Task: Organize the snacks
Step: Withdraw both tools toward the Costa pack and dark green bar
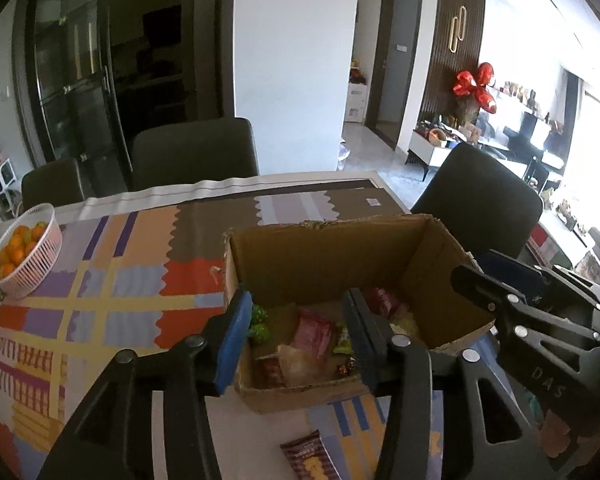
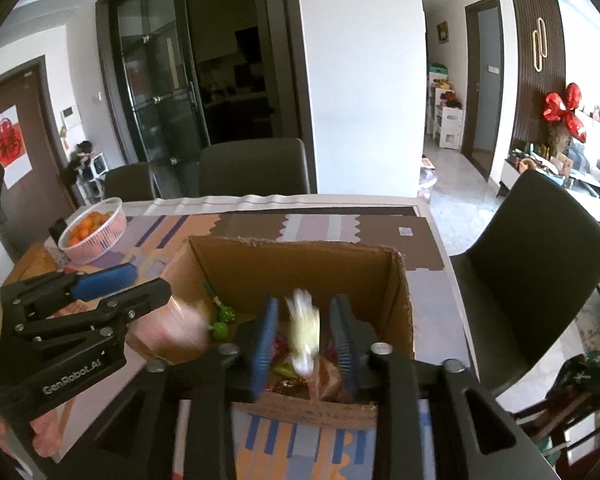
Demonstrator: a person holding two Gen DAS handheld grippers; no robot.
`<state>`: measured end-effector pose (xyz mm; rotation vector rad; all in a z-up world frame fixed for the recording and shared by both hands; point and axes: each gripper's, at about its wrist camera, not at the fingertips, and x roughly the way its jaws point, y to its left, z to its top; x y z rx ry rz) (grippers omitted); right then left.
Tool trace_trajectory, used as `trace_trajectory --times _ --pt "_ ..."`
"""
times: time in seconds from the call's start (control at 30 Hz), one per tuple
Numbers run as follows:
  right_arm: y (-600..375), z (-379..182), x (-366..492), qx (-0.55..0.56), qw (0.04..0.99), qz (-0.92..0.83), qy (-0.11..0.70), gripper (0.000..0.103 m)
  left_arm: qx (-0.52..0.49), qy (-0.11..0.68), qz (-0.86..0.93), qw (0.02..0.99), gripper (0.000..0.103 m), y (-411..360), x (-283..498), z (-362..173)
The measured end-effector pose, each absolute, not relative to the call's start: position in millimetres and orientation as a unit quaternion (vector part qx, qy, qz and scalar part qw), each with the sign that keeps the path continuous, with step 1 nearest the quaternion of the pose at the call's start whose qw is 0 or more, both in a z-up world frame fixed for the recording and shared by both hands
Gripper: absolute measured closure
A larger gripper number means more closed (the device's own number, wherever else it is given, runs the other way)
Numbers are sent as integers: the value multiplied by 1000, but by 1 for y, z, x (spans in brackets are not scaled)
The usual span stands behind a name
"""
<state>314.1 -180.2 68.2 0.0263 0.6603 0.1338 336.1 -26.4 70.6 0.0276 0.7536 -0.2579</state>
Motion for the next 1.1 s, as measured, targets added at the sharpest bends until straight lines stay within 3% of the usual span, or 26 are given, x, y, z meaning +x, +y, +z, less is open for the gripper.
trace_trajectory --times 0.37,0.77,1.1 --pt "-176 60 265 2 950 66 305 50 16 354 -111 929 40 -15 275 67" --pt "-177 34 213 28 943 69 325 47 18 374 -104 921 36 -13 229 40" --pt "-173 -17 196 35 917 78 390 47 22 416 -102 903 36 -12 213 1"
